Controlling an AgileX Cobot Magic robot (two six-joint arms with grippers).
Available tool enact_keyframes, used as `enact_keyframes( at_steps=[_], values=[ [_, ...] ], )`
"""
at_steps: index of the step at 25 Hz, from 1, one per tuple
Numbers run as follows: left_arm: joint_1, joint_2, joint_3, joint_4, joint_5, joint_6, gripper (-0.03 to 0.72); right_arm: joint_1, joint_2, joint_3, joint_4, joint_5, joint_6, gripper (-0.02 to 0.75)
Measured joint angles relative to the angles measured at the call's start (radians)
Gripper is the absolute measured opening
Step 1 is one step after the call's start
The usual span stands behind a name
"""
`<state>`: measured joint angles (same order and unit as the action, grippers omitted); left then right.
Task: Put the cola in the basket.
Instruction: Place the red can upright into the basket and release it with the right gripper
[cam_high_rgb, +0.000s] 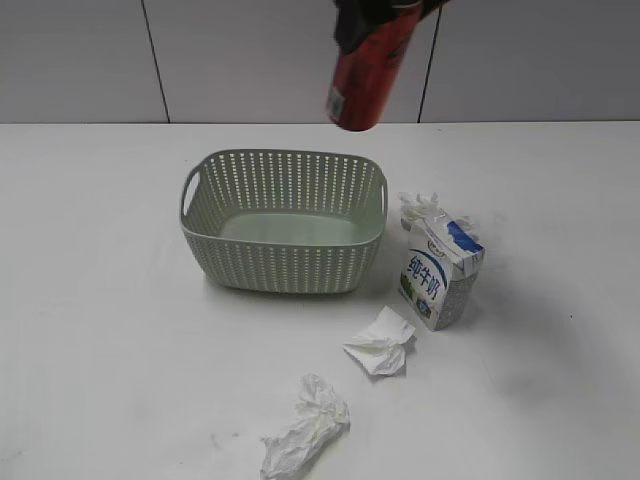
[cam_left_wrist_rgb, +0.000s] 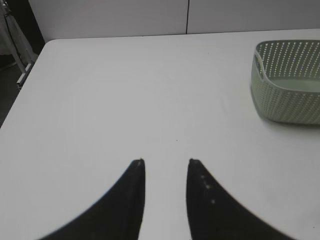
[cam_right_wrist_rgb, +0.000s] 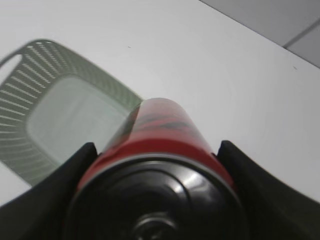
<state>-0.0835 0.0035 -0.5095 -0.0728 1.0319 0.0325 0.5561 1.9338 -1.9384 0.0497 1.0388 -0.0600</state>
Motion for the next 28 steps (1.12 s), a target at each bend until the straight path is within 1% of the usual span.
enact_keyframes(
  at_steps=[4, 8, 11, 17, 25, 26, 28],
  values=[
    [0.000, 0.000, 0.000, 0.000, 0.000, 0.000, 0.229, 0.103, 0.055, 0.000, 0.002, -0.048, -0.025, 0.518],
    [0.000, 0.000, 0.000, 0.000, 0.000, 0.000, 0.230, 0.160, 0.151, 0.000, 0.008, -0.091, -0.029, 0.518],
    [0.000, 0.000, 0.000, 0.000, 0.000, 0.000, 0.232, 0.166, 0.220, 0.000, 0.023, -0.122, -0.031, 0.519],
    [0.000, 0.000, 0.000, 0.000, 0.000, 0.000, 0.233, 0.165, 0.320, 0.000, 0.025, -0.135, -0.031, 0.519],
    [0.000, 0.000, 0.000, 0.000, 0.000, 0.000, 0.234, 0.165, 0.332, -0.006, 0.035, -0.153, -0.032, 0.518],
    [0.000, 0.000, 0.000, 0.000, 0.000, 0.000, 0.234, 0.165, 0.332, -0.006, 0.036, -0.154, -0.032, 0.529],
    [0.000, 0.000, 0.000, 0.000, 0.000, 0.000, 0.235, 0.165, 0.332, -0.009, 0.037, -0.160, -0.032, 0.608]
  ],
)
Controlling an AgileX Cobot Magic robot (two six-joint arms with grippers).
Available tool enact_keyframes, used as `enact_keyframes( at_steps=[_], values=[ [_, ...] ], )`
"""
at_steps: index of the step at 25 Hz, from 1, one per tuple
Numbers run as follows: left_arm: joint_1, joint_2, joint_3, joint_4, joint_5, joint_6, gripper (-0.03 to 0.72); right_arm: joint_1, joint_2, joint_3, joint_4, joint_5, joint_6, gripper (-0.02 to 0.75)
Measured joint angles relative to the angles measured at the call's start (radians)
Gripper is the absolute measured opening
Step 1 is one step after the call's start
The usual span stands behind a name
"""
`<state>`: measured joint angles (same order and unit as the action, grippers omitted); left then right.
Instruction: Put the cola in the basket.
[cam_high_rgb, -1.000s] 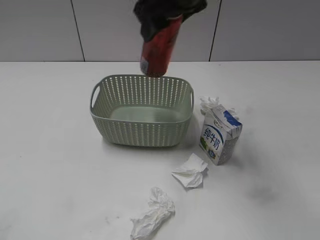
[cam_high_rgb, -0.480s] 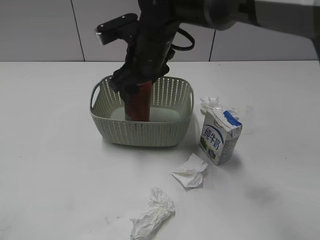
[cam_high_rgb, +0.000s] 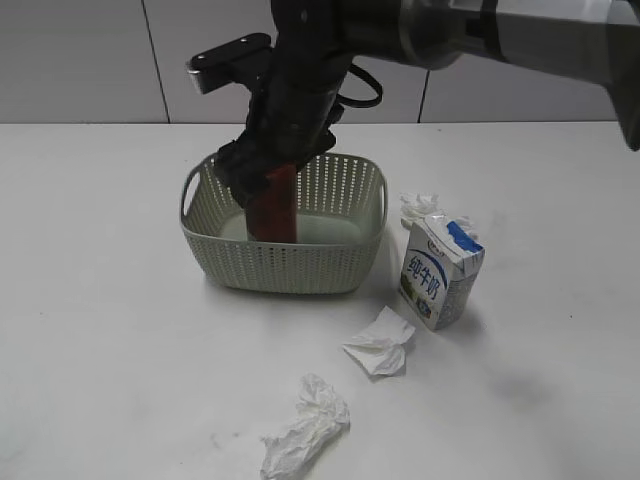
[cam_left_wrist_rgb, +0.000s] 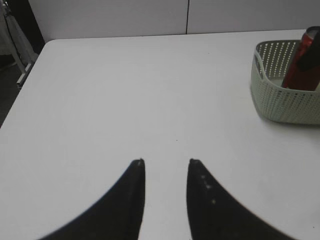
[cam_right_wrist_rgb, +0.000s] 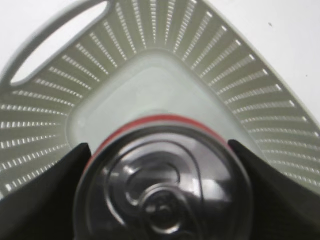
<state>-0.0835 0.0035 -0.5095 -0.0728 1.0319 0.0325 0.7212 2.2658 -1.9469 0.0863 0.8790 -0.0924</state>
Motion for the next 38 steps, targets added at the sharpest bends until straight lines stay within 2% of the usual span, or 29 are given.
enact_keyframes(
  at_steps=[2, 11, 15, 22, 25, 31, 38],
  values=[
    [0.000, 0.000, 0.000, 0.000, 0.000, 0.000, 0.235, 0.000, 0.000, -0.018, 0.001, -0.002, 0.000, 0.643],
    [0.000, 0.000, 0.000, 0.000, 0.000, 0.000, 0.235, -0.006, 0.000, -0.259, 0.003, 0.003, 0.004, 0.646],
    [0.000, 0.000, 0.000, 0.000, 0.000, 0.000, 0.235, -0.039, 0.000, -0.344, -0.025, 0.020, 0.056, 0.646],
    [0.000, 0.000, 0.000, 0.000, 0.000, 0.000, 0.235, -0.234, 0.000, -0.380, -0.078, 0.305, 0.153, 0.645],
    [0.000, 0.000, 0.000, 0.000, 0.000, 0.000, 0.235, -0.339, 0.000, -0.380, -0.080, 0.329, 0.171, 0.645],
    [0.000, 0.000, 0.000, 0.000, 0.000, 0.000, 0.235, -0.493, -0.040, -0.379, -0.074, 0.332, 0.180, 0.642],
    [0.000, 0.000, 0.000, 0.000, 0.000, 0.000, 0.235, -0.568, -0.187, -0.268, -0.078, 0.331, 0.163, 0.629]
  ],
)
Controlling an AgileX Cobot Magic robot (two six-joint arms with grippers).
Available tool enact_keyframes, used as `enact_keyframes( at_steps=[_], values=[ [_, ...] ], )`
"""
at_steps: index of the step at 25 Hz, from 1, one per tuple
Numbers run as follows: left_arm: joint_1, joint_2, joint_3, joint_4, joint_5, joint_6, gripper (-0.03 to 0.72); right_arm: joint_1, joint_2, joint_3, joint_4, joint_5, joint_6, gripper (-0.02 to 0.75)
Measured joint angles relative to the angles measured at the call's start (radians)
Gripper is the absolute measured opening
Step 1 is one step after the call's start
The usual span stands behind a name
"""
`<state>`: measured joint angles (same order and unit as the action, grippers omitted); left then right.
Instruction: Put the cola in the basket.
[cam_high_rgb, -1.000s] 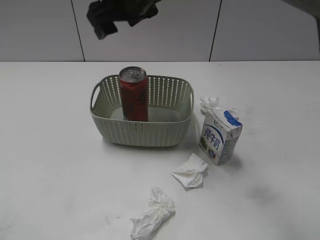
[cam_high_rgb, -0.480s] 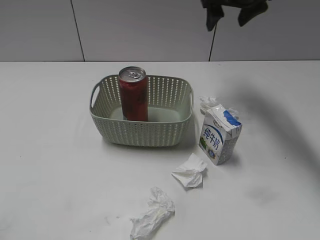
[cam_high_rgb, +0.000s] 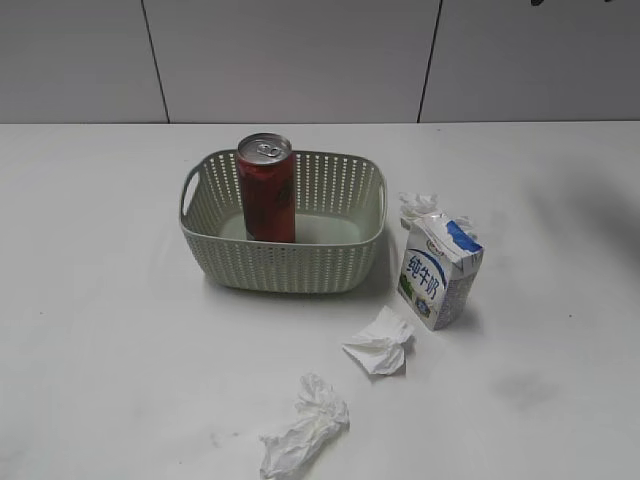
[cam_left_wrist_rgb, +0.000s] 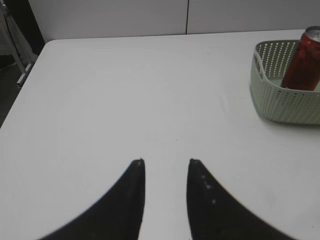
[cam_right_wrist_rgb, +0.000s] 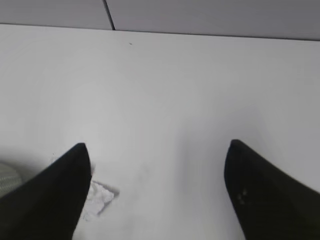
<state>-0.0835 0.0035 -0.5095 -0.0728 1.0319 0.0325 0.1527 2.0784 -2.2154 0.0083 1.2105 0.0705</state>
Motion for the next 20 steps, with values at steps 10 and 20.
enact_keyframes(
  at_steps=[10, 20],
  values=[
    [0.000, 0.000, 0.000, 0.000, 0.000, 0.000, 0.235, -0.095, -0.291, 0.463, -0.050, -0.001, -0.063, 0.610],
    [0.000, 0.000, 0.000, 0.000, 0.000, 0.000, 0.235, -0.095, -0.764, 1.083, -0.047, -0.136, -0.070, 0.598]
  ],
)
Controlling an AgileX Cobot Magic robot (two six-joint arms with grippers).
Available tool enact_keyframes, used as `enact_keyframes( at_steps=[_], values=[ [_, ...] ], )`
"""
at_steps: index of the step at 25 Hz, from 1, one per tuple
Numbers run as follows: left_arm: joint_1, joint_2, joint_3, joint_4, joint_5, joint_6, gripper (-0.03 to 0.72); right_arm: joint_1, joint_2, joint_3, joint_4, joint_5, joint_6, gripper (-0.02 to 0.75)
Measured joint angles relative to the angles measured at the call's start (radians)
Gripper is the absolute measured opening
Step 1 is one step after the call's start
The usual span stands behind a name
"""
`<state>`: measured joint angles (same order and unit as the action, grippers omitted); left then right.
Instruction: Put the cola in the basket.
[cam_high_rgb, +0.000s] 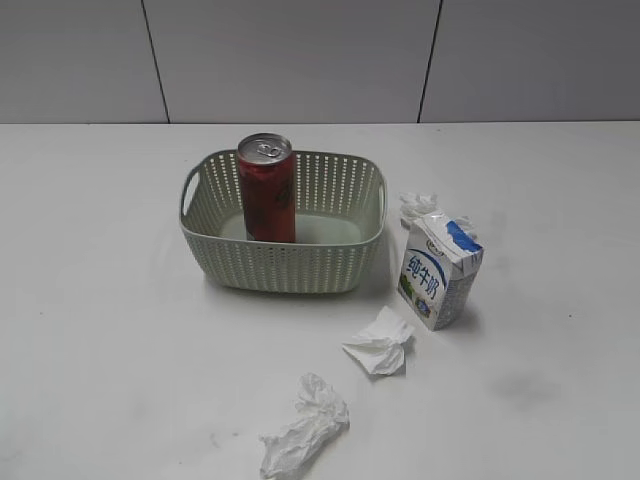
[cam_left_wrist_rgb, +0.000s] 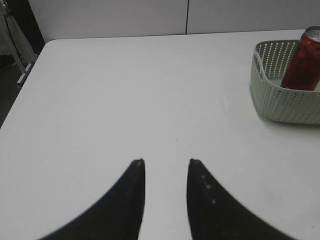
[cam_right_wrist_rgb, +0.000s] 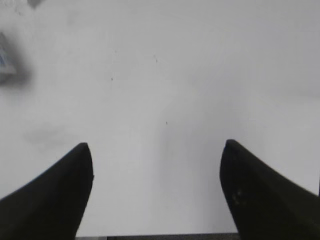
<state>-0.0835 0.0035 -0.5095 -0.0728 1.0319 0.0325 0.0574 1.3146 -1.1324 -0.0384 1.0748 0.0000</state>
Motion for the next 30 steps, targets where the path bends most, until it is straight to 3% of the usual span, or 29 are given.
enact_keyframes(
  at_steps=[6, 13, 30],
  values=[
    [0.000, 0.000, 0.000, 0.000, 0.000, 0.000, 0.235, 0.000, -0.294, 0.338, 0.002, -0.052, 0.000, 0.594],
    [0.000, 0.000, 0.000, 0.000, 0.000, 0.000, 0.235, 0.000, -0.611, 0.565, 0.052, -0.056, 0.000, 0.594],
    [0.000, 0.000, 0.000, 0.000, 0.000, 0.000, 0.235, 0.000, -1.188, 0.624, 0.060, -0.039, 0.000, 0.592]
  ],
)
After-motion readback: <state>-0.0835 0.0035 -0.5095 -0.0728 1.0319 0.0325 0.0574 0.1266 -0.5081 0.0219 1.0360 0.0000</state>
